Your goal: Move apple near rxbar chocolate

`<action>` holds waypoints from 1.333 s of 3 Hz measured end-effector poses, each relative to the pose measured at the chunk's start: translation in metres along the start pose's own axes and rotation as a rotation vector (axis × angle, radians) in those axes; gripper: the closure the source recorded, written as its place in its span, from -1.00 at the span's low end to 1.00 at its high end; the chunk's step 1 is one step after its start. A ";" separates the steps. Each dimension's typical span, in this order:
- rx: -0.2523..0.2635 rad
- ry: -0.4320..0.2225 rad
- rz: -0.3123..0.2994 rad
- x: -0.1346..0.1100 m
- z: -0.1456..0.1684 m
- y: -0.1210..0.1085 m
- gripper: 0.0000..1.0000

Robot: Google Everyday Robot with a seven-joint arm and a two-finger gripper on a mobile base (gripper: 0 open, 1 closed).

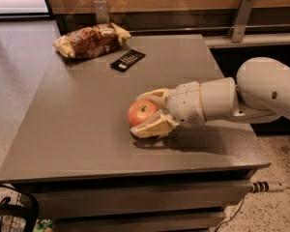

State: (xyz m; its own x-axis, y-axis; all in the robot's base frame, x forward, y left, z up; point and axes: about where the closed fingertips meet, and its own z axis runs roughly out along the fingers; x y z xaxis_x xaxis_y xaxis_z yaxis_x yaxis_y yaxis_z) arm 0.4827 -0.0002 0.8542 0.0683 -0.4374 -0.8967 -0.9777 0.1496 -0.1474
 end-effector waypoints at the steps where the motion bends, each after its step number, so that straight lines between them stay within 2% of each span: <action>1: 0.039 0.070 -0.004 -0.021 -0.018 -0.034 1.00; 2: 0.140 0.125 0.041 -0.040 -0.045 -0.117 1.00; 3: 0.203 0.158 0.082 -0.041 -0.054 -0.181 1.00; 4: 0.237 0.142 0.116 -0.032 -0.050 -0.229 1.00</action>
Offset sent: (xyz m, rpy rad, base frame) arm 0.1774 -0.0722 0.1152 -0.1261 -0.0162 -0.2770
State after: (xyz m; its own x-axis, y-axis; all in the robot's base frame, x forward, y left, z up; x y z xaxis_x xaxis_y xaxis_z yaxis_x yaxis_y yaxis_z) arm 0.6950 -0.0648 0.9372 -0.0862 -0.5226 -0.8482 -0.9027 0.4012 -0.1554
